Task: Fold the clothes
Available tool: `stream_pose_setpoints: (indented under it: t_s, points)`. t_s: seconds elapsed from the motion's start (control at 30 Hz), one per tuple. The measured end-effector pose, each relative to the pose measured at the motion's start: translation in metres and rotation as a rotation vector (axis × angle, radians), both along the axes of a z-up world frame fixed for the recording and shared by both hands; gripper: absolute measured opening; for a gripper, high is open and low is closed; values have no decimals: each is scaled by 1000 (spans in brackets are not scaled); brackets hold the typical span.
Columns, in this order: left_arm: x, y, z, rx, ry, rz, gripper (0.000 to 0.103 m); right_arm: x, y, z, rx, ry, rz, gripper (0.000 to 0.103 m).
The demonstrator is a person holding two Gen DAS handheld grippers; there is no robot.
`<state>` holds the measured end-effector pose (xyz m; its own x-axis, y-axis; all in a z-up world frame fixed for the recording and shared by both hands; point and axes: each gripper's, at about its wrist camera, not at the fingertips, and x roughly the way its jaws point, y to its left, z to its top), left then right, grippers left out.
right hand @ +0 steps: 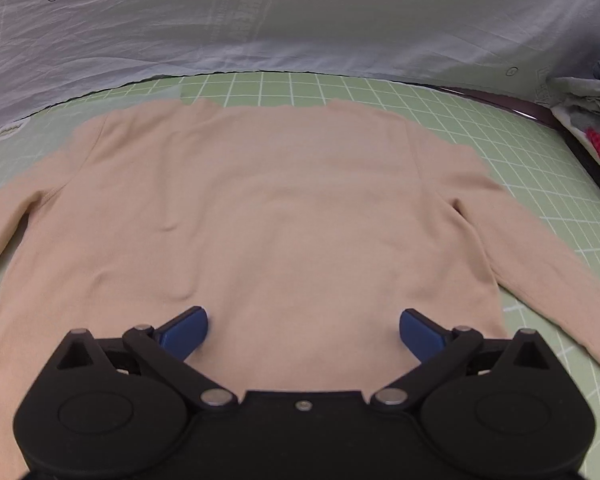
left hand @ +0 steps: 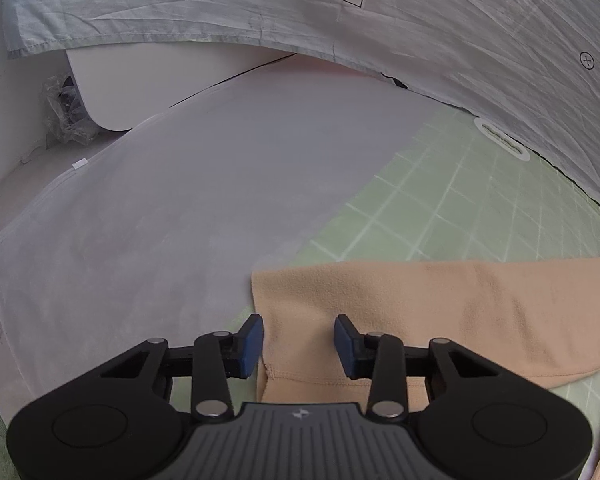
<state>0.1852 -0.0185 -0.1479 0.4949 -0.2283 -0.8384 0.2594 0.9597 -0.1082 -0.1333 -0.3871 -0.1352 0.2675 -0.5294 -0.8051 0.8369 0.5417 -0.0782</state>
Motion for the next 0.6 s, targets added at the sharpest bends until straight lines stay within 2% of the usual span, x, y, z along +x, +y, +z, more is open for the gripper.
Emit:
stream_pose_setpoints:
  t_s: [0.1,0.17,0.2,0.23,0.37,0.4,0.47,0.53,0.6]
  points:
    - [-6,-1,3,-41,-4,-22,45,-25,10,-1,29,-9,-55,103]
    - [-10,-3,5,-72,1,-35,56,-36,13,-2,45,-20,-82,103]
    - [-12,-4,6,-81,3,-42,65,-40,14,-2,51,-25,-92,103]
    - [-14,-7,5,-73,2,-49,68,-44,15,-3,57,-30,-101,103]
    - [-22,-22,2,-27,-6,-90,68,-47,14,-5,70,-44,-113,103]
    - [-24,-26,1,-12,-10,-103,65,-47,14,-5,69,-43,-109,103]
    - [-29,-34,-2,23,-21,-127,53,-46,14,-5,68,-43,-103,103]
    - [-33,-43,-1,59,-40,-153,25,-47,14,-6,67,-47,-99,103]
    - [-34,-50,1,64,-36,-170,6,-49,14,-7,65,-53,-96,103]
